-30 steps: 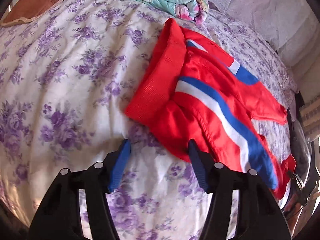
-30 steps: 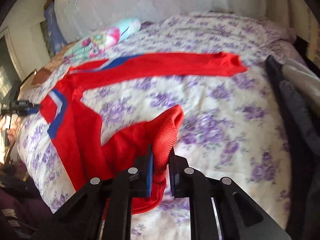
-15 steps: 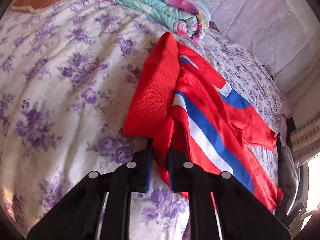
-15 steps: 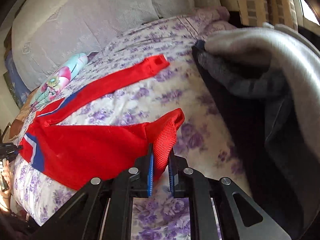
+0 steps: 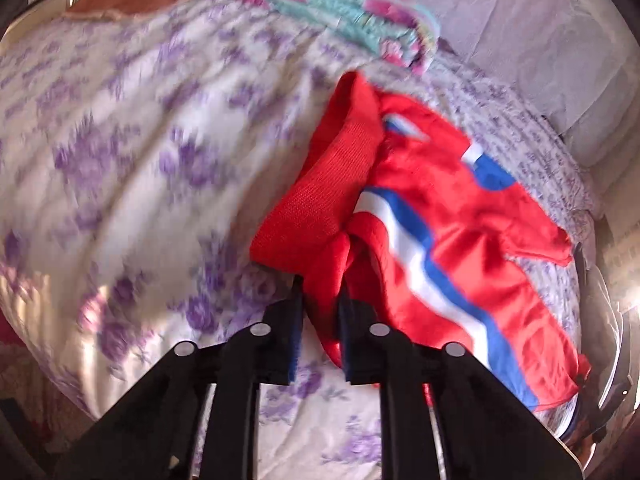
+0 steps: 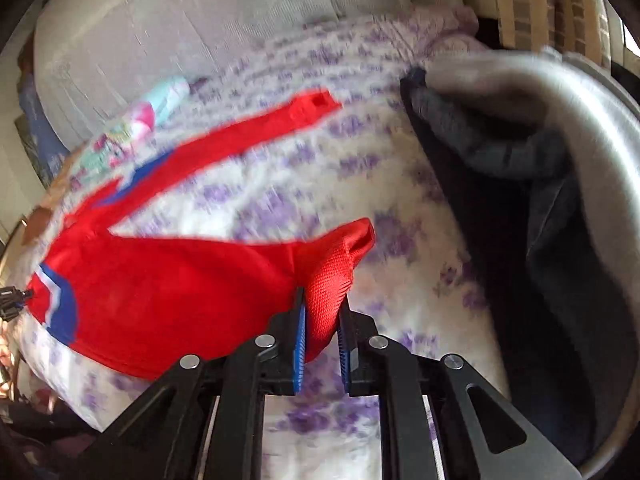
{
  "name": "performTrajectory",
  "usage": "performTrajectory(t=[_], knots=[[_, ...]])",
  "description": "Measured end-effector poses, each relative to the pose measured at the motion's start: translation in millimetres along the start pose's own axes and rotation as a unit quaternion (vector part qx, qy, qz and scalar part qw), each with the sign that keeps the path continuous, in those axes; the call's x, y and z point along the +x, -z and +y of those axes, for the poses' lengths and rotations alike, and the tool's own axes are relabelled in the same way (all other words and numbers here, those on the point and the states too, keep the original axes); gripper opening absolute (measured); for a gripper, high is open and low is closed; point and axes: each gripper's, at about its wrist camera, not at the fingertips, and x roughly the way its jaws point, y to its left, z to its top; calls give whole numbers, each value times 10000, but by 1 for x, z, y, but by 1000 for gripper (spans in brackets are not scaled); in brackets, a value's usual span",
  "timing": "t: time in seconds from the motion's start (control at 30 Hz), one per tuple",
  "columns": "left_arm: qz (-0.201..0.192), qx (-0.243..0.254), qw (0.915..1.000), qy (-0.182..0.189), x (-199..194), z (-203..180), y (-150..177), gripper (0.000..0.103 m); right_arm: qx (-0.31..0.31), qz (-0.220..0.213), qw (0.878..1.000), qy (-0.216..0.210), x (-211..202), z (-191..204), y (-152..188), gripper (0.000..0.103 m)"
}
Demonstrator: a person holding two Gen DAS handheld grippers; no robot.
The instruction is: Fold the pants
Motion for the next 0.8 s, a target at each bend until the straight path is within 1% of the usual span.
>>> performTrajectory(t=[0.03, 0.07, 0.1, 0.13, 0.17, 0.2, 0.23, 0.27, 0.33, 0.37, 0.4, 0.43, 0.47, 0.5, 0.53, 0.57, 0.6, 0.63, 0.67, 0.7, 0.73, 0.77, 0.8], knots=[[-43, -36, 10000, 12, 0, 2, 3, 24, 52, -43, 10000, 36, 0, -4, 3, 30], [-118, 0, 9999, -42, -5, 2, 6, 28, 134, -196, 9996, 143, -6, -9, 4, 46], [-200, 82, 9996, -162, -12, 1, 7, 39, 197, -361, 9986, 332, -15, -10, 4, 51], [-345, 169, 9988, -311, -23, 0, 7, 46, 215, -591, 9966, 530, -27, -12, 3, 53], [-593, 287, 9966, -500, -39, -2, 8, 47, 152, -841, 9932, 794, -42, -11, 0, 53], [-851, 441, 9930, -693, -52, -6, 8, 48, 86, -968, 9912, 899, -51, -9, -2, 53], [-1087, 605, 9885, -858, -65, -14, 6, 49, -8, -1055, 9913, 781, -61, -4, -6, 51], [-1292, 832, 9841, -887, -77, -24, 4, 52, -42, -1060, 9935, 413, -65, 1, -10, 47], [-1472, 1222, 9795, -632, -85, -50, 4, 69, -184, -996, 9944, -317, -64, 15, -15, 44], [-1555, 1437, 9758, -548, -82, -65, 6, 74, -328, -912, 9943, -443, -58, 25, -16, 41], [-1582, 1605, 9725, -590, -74, -77, 8, 80, -518, -751, 9953, -309, -43, 36, -18, 40], [-1536, 1765, 9699, -669, -60, -86, 10, 80, -598, -594, 9963, -178, -28, 40, -18, 38], [-1319, 1920, 9693, -783, -38, -91, 12, 80, -590, -340, 9977, -54, -10, 40, -17, 38], [-1044, 1948, 9707, -944, -15, -91, 13, 80, -388, 135, 9991, 113, 16, 32, -15, 37], [-686, 1884, 9736, -1094, 9, -83, 14, 78, -179, 359, 9992, 94, 32, 23, -10, 37], [-398, 1780, 9770, -1101, 27, -70, 16, 78, -226, 119, 9996, 67, 28, 22, -7, 37], [-561, 1835, 9758, -1049, 25, -66, 20, 79, -383, 198, 9990, 131, 24, 27, -8, 38], [-665, 1987, 9715, -1111, 19, -68, 23, 78, -427, 151, 9988, 161, 17, 31, -11, 40], [-708, 2092, 9691, -1098, 9, -72, 21, 77, -459, 0, 9989, -2, 5, 36, -17, 43], [-787, 2094, 9701, -943, -3, -73, 17, 77, -557, -119, 9982, -199, -5, 42, -26, 44], [-903, 2074, 9711, -755, -15, -74, 10, 78, -709, -219, 9968, -290, -12, 51, -38, 46], [-1077, 2039, 9710, -631, -29, -76, -3, 81, -900, -331, 9948, -344, -17, 61, -53, 48], [-1210, 1999, 9706, -575, -37, -77, -13, 89, -1063, -427, 9926, -399, -21, 71, -66, 51]])
